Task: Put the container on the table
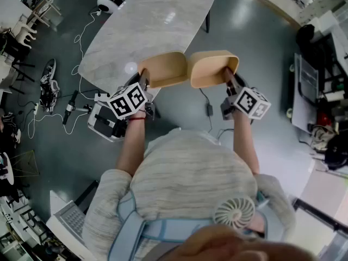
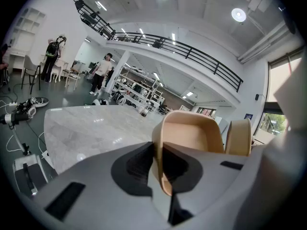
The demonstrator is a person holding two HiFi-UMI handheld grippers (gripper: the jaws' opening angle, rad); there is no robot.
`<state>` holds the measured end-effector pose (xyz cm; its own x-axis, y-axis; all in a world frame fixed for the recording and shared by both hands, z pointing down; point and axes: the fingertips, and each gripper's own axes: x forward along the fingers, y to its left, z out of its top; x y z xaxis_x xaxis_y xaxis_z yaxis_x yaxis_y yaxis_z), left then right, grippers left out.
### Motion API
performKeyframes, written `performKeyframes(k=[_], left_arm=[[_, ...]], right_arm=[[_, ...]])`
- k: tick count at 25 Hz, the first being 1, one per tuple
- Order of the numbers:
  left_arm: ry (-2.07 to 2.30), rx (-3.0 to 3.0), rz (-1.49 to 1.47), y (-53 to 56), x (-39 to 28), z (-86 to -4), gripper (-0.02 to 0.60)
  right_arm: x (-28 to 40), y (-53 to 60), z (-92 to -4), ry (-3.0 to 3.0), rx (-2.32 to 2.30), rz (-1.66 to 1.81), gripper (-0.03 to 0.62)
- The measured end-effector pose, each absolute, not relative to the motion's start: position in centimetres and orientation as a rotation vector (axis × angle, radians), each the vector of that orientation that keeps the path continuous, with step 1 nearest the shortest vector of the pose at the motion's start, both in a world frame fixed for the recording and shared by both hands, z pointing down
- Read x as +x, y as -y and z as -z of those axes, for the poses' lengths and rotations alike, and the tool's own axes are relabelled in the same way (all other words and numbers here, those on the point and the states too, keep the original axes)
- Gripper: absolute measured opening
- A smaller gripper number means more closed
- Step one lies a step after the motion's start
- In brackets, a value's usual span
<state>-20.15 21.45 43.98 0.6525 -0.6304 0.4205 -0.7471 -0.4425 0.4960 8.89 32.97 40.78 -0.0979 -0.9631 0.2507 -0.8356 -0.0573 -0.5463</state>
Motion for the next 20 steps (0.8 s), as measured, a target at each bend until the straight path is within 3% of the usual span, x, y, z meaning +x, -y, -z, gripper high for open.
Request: performKeyframes(k=[20], left_arm=[[1.056, 2.198, -0.242, -20.7, -19.2, -44.4, 0.032]], right_arm=[[10.1, -32.4, -39.9, -1.972, -1.970, 0.866, 0.020]])
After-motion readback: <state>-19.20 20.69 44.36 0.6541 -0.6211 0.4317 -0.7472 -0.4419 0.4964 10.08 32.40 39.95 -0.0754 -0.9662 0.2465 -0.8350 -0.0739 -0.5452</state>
